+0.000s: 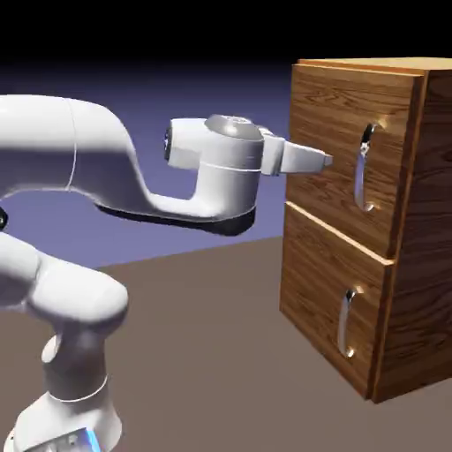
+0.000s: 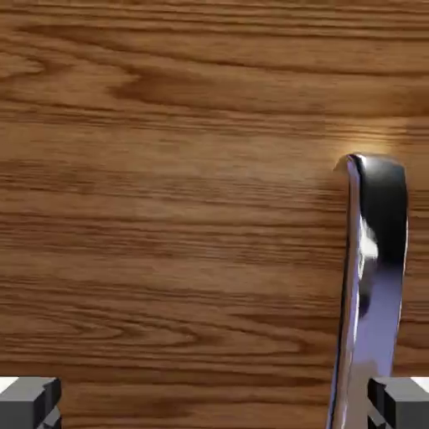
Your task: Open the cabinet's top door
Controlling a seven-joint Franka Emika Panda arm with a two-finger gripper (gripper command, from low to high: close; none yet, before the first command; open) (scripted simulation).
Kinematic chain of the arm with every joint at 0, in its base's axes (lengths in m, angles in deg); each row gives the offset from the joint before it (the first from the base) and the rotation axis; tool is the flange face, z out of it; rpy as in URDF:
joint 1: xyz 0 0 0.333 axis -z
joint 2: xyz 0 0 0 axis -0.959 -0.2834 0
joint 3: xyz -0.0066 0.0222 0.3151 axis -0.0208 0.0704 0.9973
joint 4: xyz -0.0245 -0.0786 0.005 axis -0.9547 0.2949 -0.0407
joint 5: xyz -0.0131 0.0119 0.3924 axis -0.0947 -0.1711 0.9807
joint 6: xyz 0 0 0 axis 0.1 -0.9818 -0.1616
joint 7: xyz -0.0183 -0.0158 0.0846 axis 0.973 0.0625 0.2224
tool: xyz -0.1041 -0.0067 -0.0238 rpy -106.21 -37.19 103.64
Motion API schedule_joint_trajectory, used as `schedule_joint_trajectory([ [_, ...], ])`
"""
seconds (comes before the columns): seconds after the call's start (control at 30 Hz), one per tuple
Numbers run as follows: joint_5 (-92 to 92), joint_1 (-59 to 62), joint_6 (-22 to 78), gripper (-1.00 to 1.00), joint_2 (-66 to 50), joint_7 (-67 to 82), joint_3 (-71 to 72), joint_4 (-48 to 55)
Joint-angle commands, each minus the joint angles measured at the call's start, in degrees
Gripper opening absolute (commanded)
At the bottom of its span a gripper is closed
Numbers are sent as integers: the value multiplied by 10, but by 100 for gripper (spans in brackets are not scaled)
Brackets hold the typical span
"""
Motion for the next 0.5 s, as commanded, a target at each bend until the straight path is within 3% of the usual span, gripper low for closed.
schedule_joint_trajectory([
  [0.0, -25, -8, 1, 0, 3, -19, -9, 4],
  [0.47, -325, -100, 15, 0, 43, -245, -115, 50],
])
